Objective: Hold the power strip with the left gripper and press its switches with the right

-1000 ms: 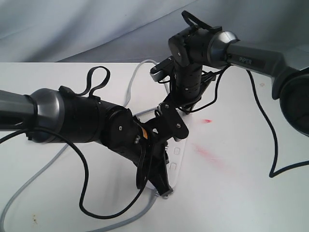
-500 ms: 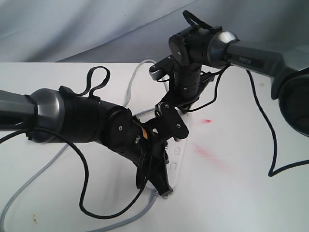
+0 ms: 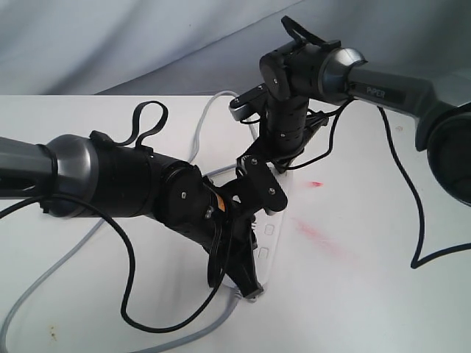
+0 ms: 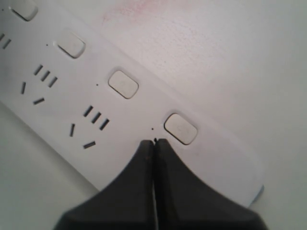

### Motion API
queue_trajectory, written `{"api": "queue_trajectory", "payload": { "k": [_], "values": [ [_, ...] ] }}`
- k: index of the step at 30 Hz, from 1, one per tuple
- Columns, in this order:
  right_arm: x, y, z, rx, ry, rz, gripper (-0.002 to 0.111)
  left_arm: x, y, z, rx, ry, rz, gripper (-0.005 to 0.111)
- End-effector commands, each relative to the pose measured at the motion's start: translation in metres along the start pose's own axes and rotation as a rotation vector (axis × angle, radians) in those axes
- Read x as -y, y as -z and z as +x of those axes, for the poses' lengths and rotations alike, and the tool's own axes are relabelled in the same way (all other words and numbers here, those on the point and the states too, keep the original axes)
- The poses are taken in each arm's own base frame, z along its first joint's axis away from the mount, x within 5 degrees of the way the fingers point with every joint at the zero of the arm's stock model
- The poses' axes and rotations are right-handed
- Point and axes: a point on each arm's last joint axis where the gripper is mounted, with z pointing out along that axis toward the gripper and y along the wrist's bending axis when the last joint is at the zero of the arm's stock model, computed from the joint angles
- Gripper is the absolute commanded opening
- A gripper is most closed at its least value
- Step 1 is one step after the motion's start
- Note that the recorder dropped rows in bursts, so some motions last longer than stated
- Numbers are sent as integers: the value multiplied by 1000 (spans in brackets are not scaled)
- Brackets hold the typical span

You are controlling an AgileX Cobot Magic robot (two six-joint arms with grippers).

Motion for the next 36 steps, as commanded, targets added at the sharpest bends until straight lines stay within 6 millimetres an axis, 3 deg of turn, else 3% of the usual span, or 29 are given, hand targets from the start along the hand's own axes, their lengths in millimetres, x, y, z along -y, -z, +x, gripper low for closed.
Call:
{"api": "queue_trajectory", "payload": {
  "k": [1,10,36],
  "values": [
    [-22,-58,28,-169,-60,-124,0,4,-6,9,-57,7,33,0],
    [-28,-68,37,-182,-92,-168,0,4,-6,9,-57,7,33,0],
    [-37,-67,39,-213,-142,-264,0,4,-6,9,-57,7,33,0]
  ]
}}
